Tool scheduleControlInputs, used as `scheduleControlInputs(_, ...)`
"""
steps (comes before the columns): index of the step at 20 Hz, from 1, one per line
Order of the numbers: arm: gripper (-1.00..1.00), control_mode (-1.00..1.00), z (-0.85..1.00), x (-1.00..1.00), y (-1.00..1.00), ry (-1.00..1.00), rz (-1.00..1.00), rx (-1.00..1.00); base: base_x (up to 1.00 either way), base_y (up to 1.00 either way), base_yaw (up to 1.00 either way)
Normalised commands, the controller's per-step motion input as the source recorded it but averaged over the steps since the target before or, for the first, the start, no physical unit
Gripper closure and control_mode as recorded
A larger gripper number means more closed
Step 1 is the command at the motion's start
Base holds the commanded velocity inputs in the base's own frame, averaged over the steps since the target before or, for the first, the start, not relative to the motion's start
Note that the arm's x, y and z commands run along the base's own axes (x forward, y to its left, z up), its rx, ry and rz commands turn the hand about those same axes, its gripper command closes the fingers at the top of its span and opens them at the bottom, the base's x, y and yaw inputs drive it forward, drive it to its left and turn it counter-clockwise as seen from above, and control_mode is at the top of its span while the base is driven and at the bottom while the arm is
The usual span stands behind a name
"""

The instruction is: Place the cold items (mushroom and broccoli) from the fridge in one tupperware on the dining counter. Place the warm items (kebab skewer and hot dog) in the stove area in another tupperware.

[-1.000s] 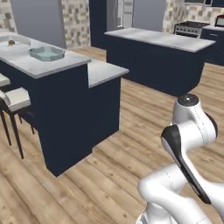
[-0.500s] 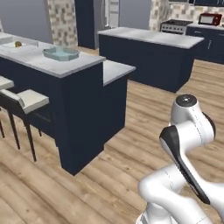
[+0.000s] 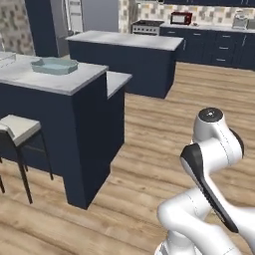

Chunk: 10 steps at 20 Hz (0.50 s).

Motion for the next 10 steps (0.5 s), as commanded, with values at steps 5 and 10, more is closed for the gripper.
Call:
scheduleControlInputs(5,1.00,1.00,0.00,0.00,0.00,0.00,0.00,0.00,0.00,1.00,-0.49)
scheduleControlInputs(10,1.00,1.00,0.00,0.00,0.00,0.00,0.00,0.00,-0.30,1.00,-0.43)
